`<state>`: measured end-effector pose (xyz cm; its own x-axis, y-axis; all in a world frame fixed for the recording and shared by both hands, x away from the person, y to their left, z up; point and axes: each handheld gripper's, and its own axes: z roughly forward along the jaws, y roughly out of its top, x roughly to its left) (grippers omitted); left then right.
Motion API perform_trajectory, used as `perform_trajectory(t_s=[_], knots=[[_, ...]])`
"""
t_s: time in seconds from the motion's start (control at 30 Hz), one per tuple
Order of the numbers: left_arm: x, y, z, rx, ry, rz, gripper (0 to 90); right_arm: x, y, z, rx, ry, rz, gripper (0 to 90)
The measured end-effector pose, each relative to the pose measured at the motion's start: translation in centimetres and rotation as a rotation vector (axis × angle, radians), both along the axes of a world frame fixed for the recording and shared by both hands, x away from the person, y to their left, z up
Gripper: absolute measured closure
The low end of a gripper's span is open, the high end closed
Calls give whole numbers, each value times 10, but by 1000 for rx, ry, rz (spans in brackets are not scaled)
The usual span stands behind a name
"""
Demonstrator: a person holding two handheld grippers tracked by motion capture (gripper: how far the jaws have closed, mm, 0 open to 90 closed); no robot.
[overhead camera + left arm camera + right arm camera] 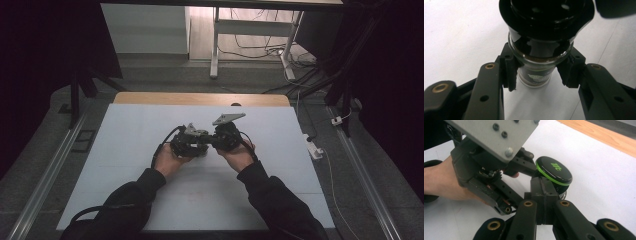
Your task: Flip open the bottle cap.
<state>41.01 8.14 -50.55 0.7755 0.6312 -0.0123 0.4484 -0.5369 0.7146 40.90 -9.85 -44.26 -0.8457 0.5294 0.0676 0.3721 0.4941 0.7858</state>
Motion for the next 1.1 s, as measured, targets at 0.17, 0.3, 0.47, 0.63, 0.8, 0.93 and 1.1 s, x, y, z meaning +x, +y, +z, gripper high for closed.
perform_trajectory(t_s=[0.17, 0.3, 0.47, 0.63, 0.8, 0.93, 1.1], knots=[[0, 0, 0, -5, 0, 3, 541, 3, 1, 3, 2, -9, -4, 898], [0, 0, 0, -6, -1, 3, 541, 6, 3, 4, -1, -15, -7, 898], [0, 0, -1, -5, -5, 4, 541, 10, 4, 7, 2, -26, -15, 898], [0, 0, -1, -6, -4, 4, 541, 14, 4, 9, 9, -27, -21, 898], [0, 0, -1, -7, -5, 3, 541, 20, 4, 9, 14, -27, -32, 898], [0, 0, -1, -6, -4, -2, 541, 25, 4, 9, 21, -25, -47, 898], [0, 0, -1, -8, -4, -3, 540, 32, 3, 5, 24, -11, -55, 898]])
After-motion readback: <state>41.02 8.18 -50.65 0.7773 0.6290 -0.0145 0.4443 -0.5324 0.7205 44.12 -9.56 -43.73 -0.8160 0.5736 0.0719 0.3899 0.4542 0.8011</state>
